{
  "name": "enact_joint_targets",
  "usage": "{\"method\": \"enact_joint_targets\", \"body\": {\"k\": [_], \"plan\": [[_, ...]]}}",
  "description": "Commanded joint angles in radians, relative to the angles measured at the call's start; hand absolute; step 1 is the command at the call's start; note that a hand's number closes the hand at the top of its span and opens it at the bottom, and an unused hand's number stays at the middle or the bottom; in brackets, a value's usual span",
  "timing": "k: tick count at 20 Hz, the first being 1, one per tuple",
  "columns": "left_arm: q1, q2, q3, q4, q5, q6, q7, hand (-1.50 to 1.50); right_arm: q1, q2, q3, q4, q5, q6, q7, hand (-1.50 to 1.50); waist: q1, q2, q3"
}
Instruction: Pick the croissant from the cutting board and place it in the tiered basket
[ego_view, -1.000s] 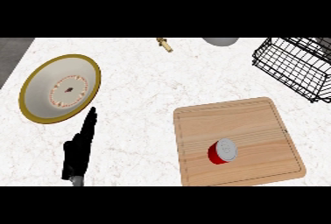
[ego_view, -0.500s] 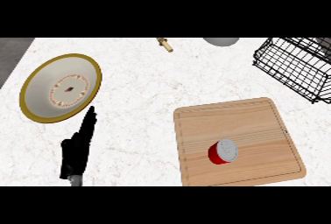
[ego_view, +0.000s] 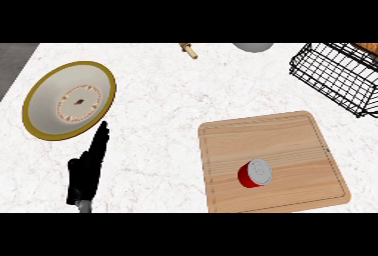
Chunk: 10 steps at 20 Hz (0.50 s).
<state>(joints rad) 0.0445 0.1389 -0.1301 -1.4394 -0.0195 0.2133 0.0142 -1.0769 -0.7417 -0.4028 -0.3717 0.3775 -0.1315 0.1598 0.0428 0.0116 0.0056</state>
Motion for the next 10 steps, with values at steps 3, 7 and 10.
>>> {"method": "enact_joint_targets", "body": {"k": [3, 7, 10], "plan": [[0.001, -0.019, 0.006, 0.076, -0.007, 0.009, 0.000, 0.00, -0.008, -0.005, -0.124, 0.027, -0.113, -0.041, -0.111, -1.50, -0.011, 0.003, -0.004], [0.018, -0.021, -0.012, 0.035, -0.027, 0.021, 0.014, 0.00, -0.013, -0.082, -0.158, -0.009, -0.111, -0.188, -0.139, -1.50, -0.016, 0.000, -0.004], [0.067, 0.000, 0.011, 0.019, 0.015, -0.019, -0.015, 0.00, 0.027, -0.164, -0.188, 0.000, -0.109, -0.268, -0.106, -1.50, -0.021, -0.003, -0.005]]}}
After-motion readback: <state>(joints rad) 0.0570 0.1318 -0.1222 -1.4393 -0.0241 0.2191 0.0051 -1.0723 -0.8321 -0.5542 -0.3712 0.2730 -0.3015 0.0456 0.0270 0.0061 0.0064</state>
